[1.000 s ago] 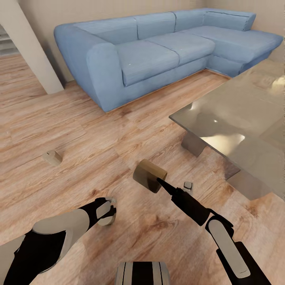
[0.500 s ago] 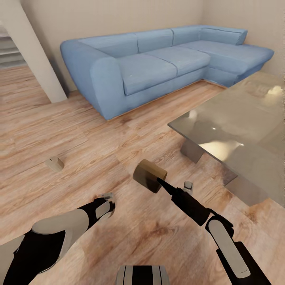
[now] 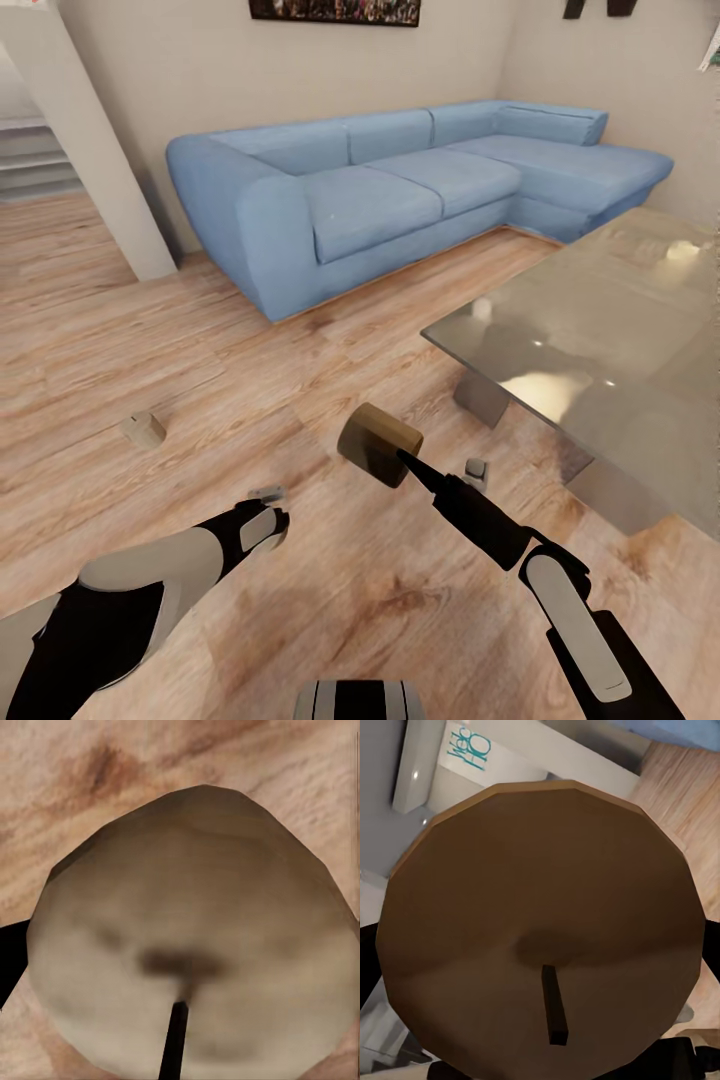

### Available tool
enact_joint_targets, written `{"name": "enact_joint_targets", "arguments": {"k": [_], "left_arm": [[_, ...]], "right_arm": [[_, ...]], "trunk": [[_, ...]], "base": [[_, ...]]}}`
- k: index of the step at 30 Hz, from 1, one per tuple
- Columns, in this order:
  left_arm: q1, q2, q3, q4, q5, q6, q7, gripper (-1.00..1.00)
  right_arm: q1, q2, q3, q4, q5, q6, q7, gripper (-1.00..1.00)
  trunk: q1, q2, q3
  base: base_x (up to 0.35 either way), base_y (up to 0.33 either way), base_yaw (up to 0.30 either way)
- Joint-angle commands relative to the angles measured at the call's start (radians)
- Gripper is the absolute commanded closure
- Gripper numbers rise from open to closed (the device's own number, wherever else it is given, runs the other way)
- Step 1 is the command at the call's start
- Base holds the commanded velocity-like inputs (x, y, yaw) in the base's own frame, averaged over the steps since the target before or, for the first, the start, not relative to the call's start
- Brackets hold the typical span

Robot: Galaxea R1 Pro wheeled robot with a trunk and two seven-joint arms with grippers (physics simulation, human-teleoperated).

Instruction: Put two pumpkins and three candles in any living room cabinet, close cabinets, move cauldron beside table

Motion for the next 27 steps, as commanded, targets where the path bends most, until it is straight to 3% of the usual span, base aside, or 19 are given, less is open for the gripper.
{"name": "enact_joint_targets", "arguments": {"k": [1,13,17,20,24,27], "left_arm": [[-0.001,0.0,-0.004,-0.001,0.002,0.004,0.005,1.0],[-0.001,-0.003,-0.004,-0.001,0.001,-0.001,0.009,1.0],[-0.001,-0.008,-0.008,-0.001,0.0,-0.034,0.022,1.0],[-0.001,-0.016,-0.01,-0.003,0.0,-0.08,0.109,1.0],[-0.001,-0.071,-0.013,-0.005,-0.001,-0.12,0.291,1.0],[-0.001,-0.098,-0.015,-0.006,-0.001,-0.128,0.356,1.0]], "right_arm": [[0.0,-0.001,0.0,0.0,-0.007,0.005,-0.002,1.0],[0.0,-0.003,-0.015,0.001,-0.003,0.002,-0.023,1.0],[0.0,-0.002,-0.014,0.001,0.011,-0.001,-0.038,1.0],[0.0,-0.002,-0.014,-0.002,0.017,-0.002,-0.041,1.0],[0.0,-0.001,-0.014,-0.003,0.02,-0.003,-0.043,1.0],[0.0,-0.002,-0.014,-0.004,0.02,-0.002,-0.043,1.0]], "trunk": [[-0.001,0.0,0.003],[-0.006,0.003,0.05],[-0.008,0.004,0.065],[-0.009,0.004,0.077],[-0.011,0.005,0.092],[-0.012,0.006,0.104]], "base": [[0.0,0.0,0.0],[0.0,0.0,0.0],[0.0,0.0,0.0],[0.0,0.0,0.0],[0.0,0.0,0.0],[0.0,0.0,0.0]]}}
